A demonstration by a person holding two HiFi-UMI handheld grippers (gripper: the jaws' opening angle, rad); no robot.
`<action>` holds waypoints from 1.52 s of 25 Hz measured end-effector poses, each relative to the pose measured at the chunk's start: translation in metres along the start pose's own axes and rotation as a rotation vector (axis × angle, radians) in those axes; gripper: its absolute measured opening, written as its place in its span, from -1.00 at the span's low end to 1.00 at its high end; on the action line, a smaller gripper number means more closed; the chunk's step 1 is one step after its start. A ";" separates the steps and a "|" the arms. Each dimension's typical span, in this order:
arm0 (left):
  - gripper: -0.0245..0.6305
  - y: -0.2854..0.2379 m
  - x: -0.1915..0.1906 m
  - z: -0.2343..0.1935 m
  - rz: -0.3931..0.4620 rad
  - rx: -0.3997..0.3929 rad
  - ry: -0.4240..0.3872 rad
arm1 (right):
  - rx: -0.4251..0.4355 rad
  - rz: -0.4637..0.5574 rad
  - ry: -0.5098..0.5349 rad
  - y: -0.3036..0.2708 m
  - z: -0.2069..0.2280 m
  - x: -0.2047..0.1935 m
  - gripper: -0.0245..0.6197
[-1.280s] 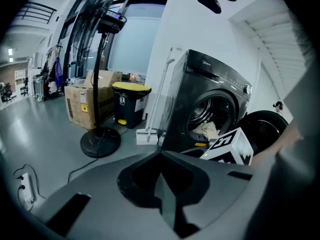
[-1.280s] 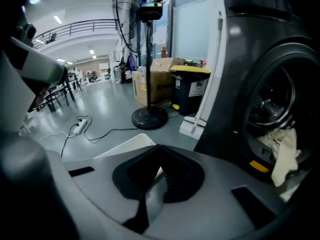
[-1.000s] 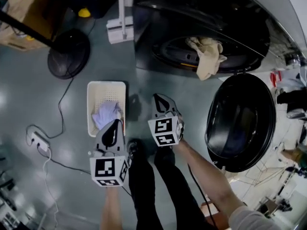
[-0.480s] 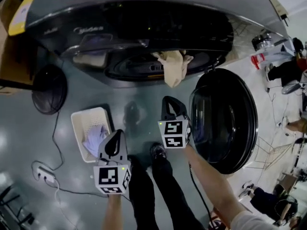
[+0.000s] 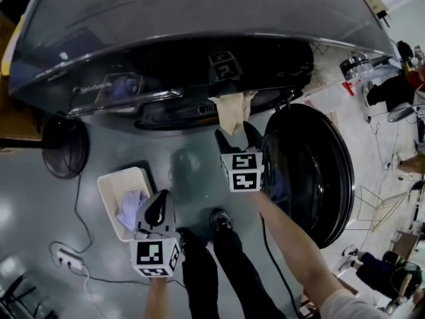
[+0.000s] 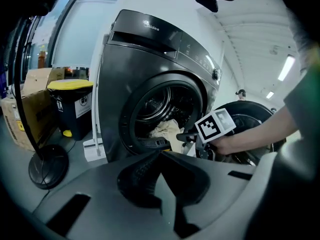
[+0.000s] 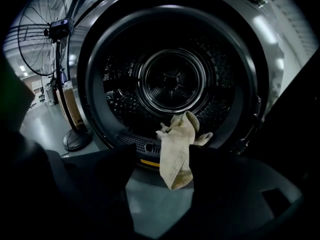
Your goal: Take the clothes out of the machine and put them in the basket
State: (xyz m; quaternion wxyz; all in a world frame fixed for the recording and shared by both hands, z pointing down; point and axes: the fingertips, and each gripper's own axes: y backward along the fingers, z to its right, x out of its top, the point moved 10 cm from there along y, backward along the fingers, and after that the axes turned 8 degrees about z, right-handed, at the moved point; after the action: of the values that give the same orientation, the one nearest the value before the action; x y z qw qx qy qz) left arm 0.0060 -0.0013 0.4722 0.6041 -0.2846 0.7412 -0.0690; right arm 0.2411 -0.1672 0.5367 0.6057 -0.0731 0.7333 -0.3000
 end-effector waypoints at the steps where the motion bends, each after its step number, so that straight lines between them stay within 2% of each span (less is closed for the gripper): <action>1: -0.87 0.000 0.000 -0.002 0.000 0.001 0.000 | -0.009 -0.005 -0.003 -0.009 0.003 0.000 0.12; 7: -0.87 0.001 -0.009 -0.018 -0.008 0.029 0.003 | -0.077 -0.047 -0.014 -0.066 0.030 0.002 0.27; 14: -0.87 -0.006 -0.025 -0.034 -0.001 0.049 -0.009 | -0.097 -0.094 -0.020 -0.120 0.053 -0.007 0.53; 20: -0.87 -0.020 -0.035 -0.044 0.018 0.052 -0.027 | -0.138 -0.154 -0.062 -0.143 0.063 -0.029 0.57; 27: -0.87 -0.025 -0.044 -0.046 0.033 0.055 -0.027 | -0.129 -0.116 -0.066 -0.146 0.063 -0.030 0.56; 31: -0.87 -0.023 -0.047 -0.048 0.038 0.062 -0.020 | -0.132 -0.125 -0.065 -0.145 0.059 -0.031 0.51; 38: -0.87 -0.012 -0.051 -0.054 0.037 0.082 -0.019 | -0.147 -0.130 -0.056 -0.137 0.048 -0.036 0.06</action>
State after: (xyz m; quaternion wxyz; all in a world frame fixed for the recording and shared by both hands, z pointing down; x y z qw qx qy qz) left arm -0.0345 0.0011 0.5351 0.6234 -0.2462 0.7371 -0.0855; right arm 0.2604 -0.2781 0.6356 0.5984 -0.1729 0.7298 -0.2817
